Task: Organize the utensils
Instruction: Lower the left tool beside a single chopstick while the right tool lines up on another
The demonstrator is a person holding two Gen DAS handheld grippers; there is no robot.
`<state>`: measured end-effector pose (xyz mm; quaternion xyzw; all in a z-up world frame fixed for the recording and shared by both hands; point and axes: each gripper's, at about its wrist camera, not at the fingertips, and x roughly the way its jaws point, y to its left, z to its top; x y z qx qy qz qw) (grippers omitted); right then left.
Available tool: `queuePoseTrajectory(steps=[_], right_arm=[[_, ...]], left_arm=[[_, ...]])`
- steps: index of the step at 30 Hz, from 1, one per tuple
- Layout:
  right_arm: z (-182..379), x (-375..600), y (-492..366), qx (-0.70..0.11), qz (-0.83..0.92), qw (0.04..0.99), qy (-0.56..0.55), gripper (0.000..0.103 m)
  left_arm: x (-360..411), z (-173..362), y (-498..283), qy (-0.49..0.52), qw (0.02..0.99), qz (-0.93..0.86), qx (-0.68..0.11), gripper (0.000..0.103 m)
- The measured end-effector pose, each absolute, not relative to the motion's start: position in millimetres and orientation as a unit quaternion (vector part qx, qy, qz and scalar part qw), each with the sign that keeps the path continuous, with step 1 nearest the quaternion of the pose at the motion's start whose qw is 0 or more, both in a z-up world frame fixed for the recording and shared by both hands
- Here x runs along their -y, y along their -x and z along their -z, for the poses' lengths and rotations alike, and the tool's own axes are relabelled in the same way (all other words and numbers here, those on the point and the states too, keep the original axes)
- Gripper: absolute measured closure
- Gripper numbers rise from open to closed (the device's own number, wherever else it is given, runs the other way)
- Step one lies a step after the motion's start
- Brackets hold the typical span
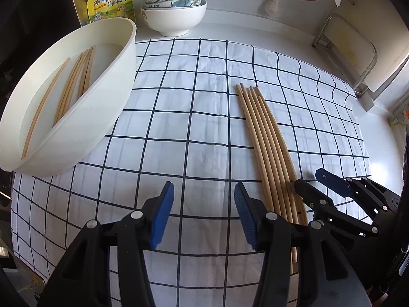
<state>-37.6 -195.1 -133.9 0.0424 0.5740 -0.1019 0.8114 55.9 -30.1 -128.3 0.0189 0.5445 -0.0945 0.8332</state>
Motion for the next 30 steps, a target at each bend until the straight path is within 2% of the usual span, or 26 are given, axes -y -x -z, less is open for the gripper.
queuePoseTrajectory(steps=[14, 30], right_arm=[[129, 236, 50, -0.560, 0.132, 0.816, -0.063, 0.067], [123, 239, 64, -0.549, 0.133, 0.822, -0.068, 0.065]], left_arm=[[60, 146, -61, -0.026, 0.831, 0.105, -0.545, 0.051], [80, 153, -65, -0.044, 0.835, 0.094, -0.540, 0.051]])
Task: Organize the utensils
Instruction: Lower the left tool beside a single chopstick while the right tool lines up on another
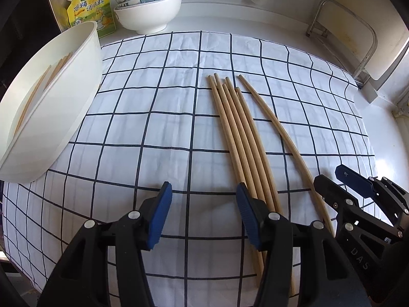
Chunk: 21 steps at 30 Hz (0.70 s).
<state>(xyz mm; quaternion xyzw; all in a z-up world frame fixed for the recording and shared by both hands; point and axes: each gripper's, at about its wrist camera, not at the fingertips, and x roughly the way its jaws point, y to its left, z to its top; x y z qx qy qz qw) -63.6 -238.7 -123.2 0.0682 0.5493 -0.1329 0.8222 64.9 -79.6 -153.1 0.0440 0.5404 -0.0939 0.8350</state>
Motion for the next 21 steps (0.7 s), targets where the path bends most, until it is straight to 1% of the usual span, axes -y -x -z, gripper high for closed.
queuePoseTrajectory(steps=[3, 9, 12, 21], right_arm=[[123, 238, 64, -0.549, 0.135, 0.822, -0.069, 0.065], [122, 237, 63, -0.547, 0.135, 0.823, -0.068, 0.065], [122, 236, 61, -0.545, 0.132, 0.825, -0.069, 0.065], [118, 240, 60, -0.536, 0.129, 0.831, -0.072, 0.065]], left_arm=[[82, 156, -66, -0.062, 0.837, 0.077, -0.538, 0.051], [76, 157, -66, -0.060, 0.838, 0.070, -0.537, 0.048], [70, 158, -63, -0.052, 0.838, 0.072, -0.539, 0.049], [69, 142, -59, -0.002, 0.846, 0.106, -0.522, 0.049]])
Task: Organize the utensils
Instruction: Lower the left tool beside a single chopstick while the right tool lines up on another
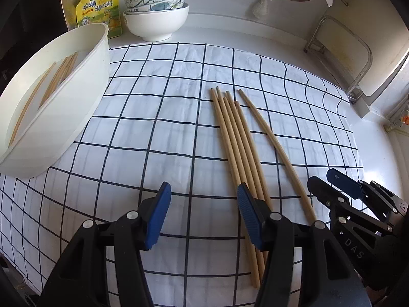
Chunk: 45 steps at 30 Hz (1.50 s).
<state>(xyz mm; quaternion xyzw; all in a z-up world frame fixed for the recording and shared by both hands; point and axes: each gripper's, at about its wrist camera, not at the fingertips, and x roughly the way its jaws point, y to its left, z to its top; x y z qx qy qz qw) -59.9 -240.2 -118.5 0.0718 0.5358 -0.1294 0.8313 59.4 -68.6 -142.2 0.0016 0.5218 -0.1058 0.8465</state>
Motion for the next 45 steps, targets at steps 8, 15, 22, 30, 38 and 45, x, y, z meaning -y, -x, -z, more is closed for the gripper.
queuePoseTrajectory(steps=[8, 15, 22, 30, 38, 45], right_arm=[[118, 244, 66, -0.533, 0.135, 0.832, -0.078, 0.065], [119, 243, 66, -0.533, 0.131, 0.832, -0.080, 0.065], [120, 240, 60, -0.535, 0.121, 0.833, -0.071, 0.065], [123, 237, 52, -0.544, 0.109, 0.830, -0.053, 0.063], [134, 231, 36, -0.559, 0.103, 0.822, -0.026, 0.063], [140, 221, 31, -0.557, 0.091, 0.826, -0.005, 0.066]], left_arm=[[85, 156, -57, -0.022, 0.833, 0.111, -0.541, 0.049], [85, 156, -58, -0.039, 0.834, 0.099, -0.542, 0.045], [79, 159, -56, -0.056, 0.827, 0.087, -0.553, 0.047], [64, 159, -64, -0.043, 0.829, 0.077, -0.552, 0.047], [74, 160, -86, -0.048, 0.833, 0.078, -0.546, 0.047], [76, 159, -87, -0.056, 0.841, 0.083, -0.532, 0.066]])
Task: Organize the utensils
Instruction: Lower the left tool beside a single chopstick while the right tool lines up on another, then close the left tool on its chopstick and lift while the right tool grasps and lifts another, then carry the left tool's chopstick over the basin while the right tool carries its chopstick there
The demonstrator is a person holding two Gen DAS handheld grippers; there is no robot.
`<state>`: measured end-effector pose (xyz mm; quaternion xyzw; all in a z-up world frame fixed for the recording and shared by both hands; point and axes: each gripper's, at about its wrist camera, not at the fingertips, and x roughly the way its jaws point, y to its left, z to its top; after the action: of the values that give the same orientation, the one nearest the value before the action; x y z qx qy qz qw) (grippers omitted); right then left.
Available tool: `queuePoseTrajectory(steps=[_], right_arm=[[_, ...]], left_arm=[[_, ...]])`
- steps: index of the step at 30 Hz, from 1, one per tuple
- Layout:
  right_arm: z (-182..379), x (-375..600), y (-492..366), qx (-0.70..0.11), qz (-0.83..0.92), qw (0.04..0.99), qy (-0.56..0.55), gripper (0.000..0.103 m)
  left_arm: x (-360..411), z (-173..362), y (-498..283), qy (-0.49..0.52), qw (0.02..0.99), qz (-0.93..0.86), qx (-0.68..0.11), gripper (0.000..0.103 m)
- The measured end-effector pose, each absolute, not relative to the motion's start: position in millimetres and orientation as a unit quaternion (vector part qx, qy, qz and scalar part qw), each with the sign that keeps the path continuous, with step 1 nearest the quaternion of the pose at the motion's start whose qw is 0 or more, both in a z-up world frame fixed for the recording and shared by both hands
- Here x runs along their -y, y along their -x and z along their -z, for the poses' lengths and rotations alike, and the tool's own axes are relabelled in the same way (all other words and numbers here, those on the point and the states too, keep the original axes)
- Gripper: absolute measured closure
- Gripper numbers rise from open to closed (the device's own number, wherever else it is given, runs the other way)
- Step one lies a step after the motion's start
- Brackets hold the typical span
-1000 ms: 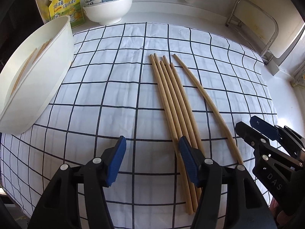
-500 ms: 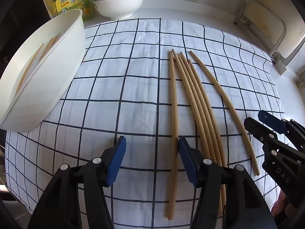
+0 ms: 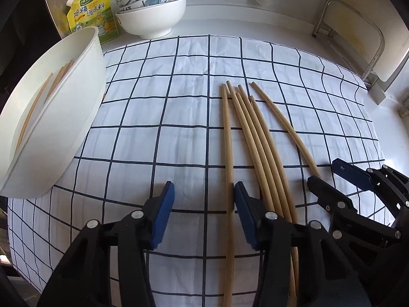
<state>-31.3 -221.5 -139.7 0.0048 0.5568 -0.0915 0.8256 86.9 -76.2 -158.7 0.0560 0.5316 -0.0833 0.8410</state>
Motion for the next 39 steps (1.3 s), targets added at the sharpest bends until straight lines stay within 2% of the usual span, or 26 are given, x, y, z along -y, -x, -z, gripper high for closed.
queuePoseTrajectory(steps=[1, 2, 3, 4, 13, 20, 27, 33, 39], right_arm=[[139, 220, 31, -0.557, 0.089, 0.826, -0.003, 0.072], [139, 219, 30, -0.556, 0.087, 0.826, -0.001, 0.085], [139, 218, 30, -0.557, 0.085, 0.826, 0.000, 0.091], [140, 216, 29, -0.558, 0.085, 0.825, 0.002, 0.096], [116, 220, 30, -0.547, 0.085, 0.830, -0.068, 0.096], [58, 189, 16, -0.511, 0.069, 0.853, -0.084, 0.096], [16, 128, -35, -0.472, 0.013, 0.878, -0.076, 0.096], [14, 78, -101, -0.460, -0.020, 0.885, -0.071, 0.096], [42, 36, -157, -0.480, -0.026, 0.874, -0.069, 0.096]], left_arm=[[76, 158, -87, -0.056, 0.842, 0.084, -0.531, 0.071], [76, 158, -86, -0.058, 0.842, 0.084, -0.530, 0.081], [76, 158, -87, -0.056, 0.841, 0.089, -0.531, 0.094], [76, 157, -85, -0.056, 0.840, 0.093, -0.532, 0.096], [56, 135, -75, -0.046, 0.839, 0.115, -0.530, 0.096], [4, 76, -70, -0.033, 0.862, 0.100, -0.496, 0.096], [-65, 11, -82, -0.024, 0.893, 0.066, -0.444, 0.096], [-126, -16, -114, -0.019, 0.906, 0.037, -0.421, 0.096], [-163, 3, -153, -0.005, 0.898, 0.033, -0.439, 0.096]])
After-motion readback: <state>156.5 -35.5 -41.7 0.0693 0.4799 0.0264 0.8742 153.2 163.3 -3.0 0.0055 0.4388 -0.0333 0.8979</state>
